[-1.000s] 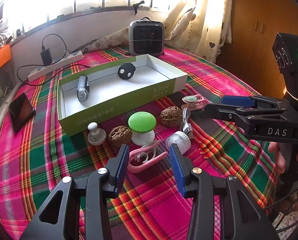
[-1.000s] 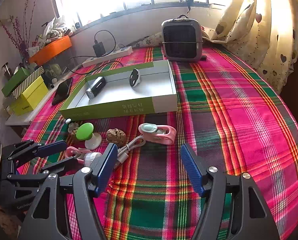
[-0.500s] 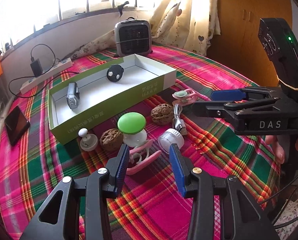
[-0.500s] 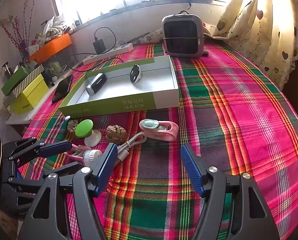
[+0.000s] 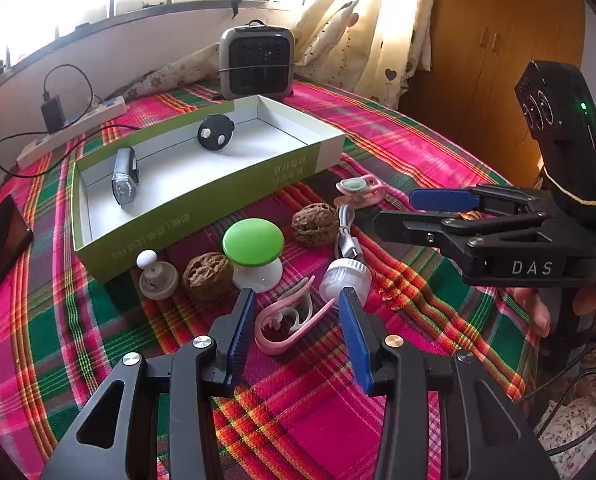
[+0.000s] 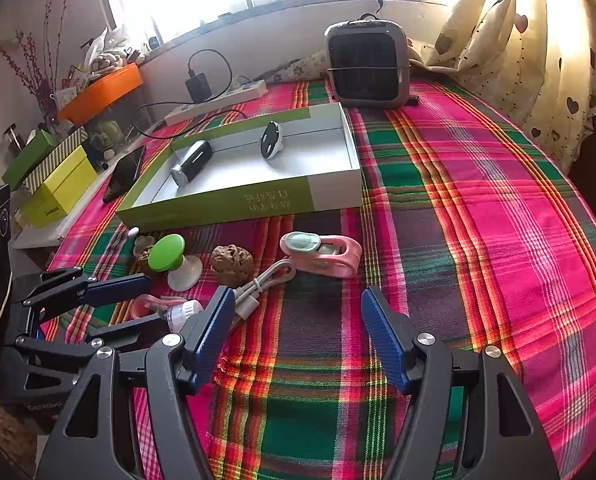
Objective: Organize objects
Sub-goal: 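Grasp pink plastic clip with left tool while right tool approaches white cylinder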
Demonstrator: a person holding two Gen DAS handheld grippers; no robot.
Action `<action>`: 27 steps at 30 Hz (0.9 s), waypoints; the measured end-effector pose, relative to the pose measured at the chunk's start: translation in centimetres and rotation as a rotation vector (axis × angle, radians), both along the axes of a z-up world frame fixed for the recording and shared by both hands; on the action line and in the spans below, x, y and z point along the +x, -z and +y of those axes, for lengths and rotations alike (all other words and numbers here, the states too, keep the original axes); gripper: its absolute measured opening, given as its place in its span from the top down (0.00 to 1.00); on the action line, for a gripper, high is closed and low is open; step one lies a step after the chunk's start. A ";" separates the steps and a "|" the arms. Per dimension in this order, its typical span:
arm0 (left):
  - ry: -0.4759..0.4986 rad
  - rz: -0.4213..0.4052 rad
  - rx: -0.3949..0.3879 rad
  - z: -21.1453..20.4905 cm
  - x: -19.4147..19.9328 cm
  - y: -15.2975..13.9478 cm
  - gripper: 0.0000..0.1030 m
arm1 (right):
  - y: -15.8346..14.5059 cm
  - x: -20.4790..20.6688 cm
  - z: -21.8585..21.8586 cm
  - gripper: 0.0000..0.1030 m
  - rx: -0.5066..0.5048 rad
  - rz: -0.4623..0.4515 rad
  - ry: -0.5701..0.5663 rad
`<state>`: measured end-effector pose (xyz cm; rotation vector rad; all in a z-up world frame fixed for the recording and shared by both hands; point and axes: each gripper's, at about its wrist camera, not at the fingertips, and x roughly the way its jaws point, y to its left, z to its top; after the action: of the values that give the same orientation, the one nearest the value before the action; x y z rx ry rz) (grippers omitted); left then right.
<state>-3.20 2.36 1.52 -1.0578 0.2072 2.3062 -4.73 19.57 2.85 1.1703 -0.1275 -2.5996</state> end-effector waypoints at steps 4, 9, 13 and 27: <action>0.019 -0.007 -0.041 0.6 0.4 0.6 0.61 | 0.1 0.0 0.0 0.36 -0.005 -0.001 -0.001; 0.004 -0.008 -0.053 0.7 0.1 0.6 0.62 | 0.2 0.1 -0.2 0.36 -0.006 -0.007 -0.013; -0.015 0.004 -0.076 0.7 0.0 0.7 0.75 | 0.0 0.4 -0.4 0.36 -0.002 0.000 -0.025; -0.155 -0.004 -0.067 -1.6 0.4 0.8 0.79 | -0.4 1.9 -2.7 0.36 -0.002 0.024 -0.109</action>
<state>-2.76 0.71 0.73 -1.1478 0.2080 2.4502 -2.79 16.83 3.23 1.1137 -0.0593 -2.5172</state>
